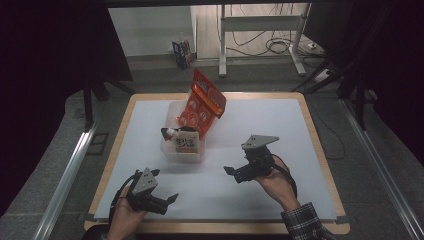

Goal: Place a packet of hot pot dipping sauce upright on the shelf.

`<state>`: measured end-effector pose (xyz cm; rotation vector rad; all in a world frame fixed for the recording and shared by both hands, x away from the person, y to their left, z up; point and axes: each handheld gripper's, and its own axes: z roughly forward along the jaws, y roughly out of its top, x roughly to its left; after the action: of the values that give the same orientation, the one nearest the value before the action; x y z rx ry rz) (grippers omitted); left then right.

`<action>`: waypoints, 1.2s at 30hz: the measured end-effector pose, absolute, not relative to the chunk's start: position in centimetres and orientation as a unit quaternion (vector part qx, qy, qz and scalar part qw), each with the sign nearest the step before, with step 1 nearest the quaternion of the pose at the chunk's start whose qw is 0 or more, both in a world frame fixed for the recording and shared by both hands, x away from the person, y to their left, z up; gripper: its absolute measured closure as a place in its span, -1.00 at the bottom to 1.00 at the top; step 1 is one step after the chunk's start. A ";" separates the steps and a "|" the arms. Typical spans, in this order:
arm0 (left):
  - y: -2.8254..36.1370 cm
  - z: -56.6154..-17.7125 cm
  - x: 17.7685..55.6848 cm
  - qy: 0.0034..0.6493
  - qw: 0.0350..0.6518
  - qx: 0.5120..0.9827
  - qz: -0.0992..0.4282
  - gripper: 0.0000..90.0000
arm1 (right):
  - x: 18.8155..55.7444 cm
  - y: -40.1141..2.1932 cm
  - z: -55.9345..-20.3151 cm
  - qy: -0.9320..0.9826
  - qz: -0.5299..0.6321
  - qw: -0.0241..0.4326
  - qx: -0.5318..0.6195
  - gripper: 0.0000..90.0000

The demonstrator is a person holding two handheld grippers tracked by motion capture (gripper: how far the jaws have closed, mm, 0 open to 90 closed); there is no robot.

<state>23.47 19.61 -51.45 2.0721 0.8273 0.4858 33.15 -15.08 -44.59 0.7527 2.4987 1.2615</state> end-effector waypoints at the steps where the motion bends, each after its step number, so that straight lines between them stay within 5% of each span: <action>1: 19.6 -51.4 23.5 0.330 0.416 0.825 0.194 -1.00 | 33.1 -15.2 -44.6 0.855 0.433 0.122 0.258 -1.00; 36: 19.5 -51.5 23.5 0.328 0.409 0.829 0.193 -1.00 | 30.6 -19.3 -45.0 0.849 0.417 0.160 0.284 -0.99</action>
<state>23.50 19.54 -51.53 2.0889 0.8254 0.4855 30.63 -19.29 -44.98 0.8113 2.4247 1.1910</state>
